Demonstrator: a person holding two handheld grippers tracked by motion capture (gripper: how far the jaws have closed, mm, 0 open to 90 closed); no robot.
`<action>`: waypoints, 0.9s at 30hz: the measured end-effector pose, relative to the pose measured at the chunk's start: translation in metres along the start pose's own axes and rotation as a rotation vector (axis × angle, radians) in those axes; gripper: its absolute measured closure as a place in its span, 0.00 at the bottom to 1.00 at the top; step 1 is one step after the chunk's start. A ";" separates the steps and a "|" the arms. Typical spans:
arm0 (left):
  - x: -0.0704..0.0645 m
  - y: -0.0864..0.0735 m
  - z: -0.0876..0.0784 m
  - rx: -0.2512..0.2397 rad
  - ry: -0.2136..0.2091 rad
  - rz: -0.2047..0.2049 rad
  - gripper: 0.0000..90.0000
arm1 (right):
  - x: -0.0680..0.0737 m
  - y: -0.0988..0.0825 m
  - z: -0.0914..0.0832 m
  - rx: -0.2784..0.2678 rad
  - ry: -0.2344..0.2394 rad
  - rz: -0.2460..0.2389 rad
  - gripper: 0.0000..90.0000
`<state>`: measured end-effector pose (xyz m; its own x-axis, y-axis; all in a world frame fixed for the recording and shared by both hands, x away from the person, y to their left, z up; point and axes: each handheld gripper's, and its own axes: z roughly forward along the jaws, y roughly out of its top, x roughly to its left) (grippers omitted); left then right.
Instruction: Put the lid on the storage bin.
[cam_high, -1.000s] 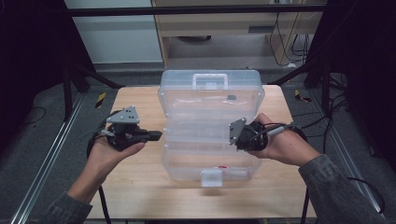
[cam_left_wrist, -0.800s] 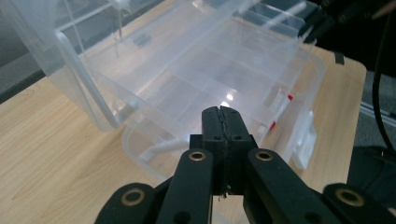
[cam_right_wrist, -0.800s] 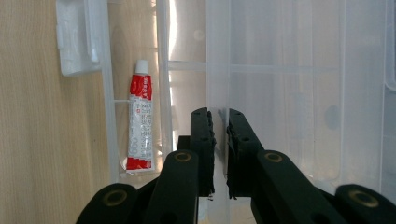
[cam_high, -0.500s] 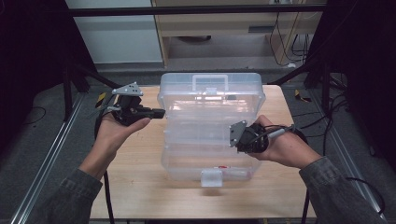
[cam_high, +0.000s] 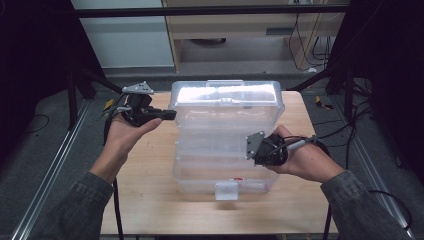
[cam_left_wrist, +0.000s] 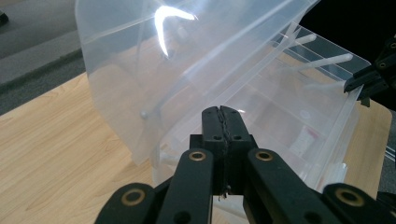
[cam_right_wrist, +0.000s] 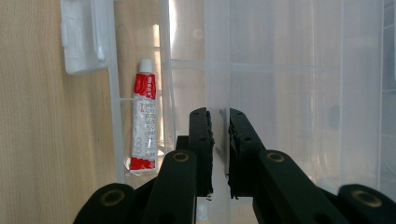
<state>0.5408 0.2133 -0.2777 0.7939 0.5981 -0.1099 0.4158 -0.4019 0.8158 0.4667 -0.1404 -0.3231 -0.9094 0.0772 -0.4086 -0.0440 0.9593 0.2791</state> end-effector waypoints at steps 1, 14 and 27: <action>0.000 0.000 0.000 -0.003 -0.001 -0.005 1.00 | 0.001 0.000 0.000 0.001 0.001 0.005 0.91; -0.006 -0.013 -0.002 -0.004 -0.018 -0.008 1.00 | 0.008 -0.003 0.000 -0.038 -0.008 0.033 0.77; -0.017 -0.027 -0.001 0.001 -0.051 0.024 1.00 | 0.024 -0.010 -0.020 -0.131 -0.089 0.099 0.52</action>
<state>0.5155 0.2148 -0.2969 0.8251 0.5524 -0.1187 0.3967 -0.4169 0.8178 0.4376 -0.1537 -0.3183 -0.8719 0.1990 -0.4475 -0.0146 0.9028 0.4299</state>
